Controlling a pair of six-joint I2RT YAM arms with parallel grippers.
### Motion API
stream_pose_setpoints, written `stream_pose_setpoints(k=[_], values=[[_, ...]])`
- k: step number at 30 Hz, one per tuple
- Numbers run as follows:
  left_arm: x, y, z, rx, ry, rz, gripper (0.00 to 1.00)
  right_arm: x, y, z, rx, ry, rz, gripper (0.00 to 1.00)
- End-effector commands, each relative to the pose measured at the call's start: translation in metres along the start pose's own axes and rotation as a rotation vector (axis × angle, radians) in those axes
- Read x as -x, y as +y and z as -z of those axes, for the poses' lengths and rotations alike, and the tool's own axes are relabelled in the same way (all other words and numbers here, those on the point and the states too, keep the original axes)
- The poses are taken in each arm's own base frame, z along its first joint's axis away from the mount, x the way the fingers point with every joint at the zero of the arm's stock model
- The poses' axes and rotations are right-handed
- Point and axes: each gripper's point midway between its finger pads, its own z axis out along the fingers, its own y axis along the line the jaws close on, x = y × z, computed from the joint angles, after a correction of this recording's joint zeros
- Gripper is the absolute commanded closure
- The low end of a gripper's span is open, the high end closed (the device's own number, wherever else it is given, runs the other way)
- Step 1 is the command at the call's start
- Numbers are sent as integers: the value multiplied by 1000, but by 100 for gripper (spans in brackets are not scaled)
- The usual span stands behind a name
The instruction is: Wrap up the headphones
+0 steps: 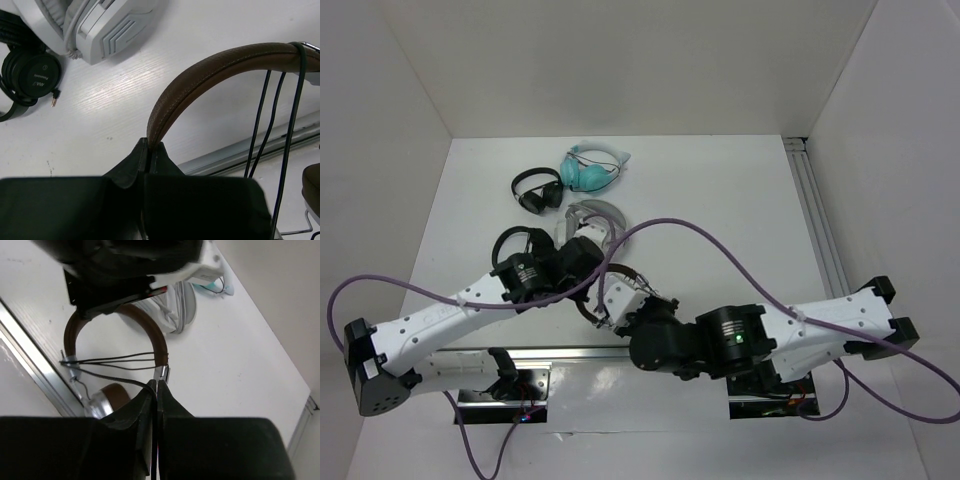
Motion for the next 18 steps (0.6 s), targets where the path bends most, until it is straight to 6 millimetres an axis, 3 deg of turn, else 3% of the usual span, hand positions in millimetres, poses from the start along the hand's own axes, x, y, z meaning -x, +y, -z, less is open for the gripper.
stream_pose_setpoints(k=[1, 3, 4, 6, 8, 18], values=[[-3, -5, 6, -68, -18, -68, 100, 25, -34, 5, -49, -106, -183, 90], [-3, -12, 9, -113, -22, -70, 100, 22, -39, -1, -50, -115, -208, 90], [-2, -12, 11, -117, -30, -67, 100, 15, -30, -7, -14, -103, -194, 91], [-2, -14, 12, -123, -30, -75, 100, 9, -35, -16, -21, -96, -208, 93], [-2, -17, 18, -147, -45, -86, 100, -4, -27, -28, 7, -74, -201, 98], [6, -15, 42, -213, -129, -76, 100, -56, -53, -67, 27, -38, -237, 98]])
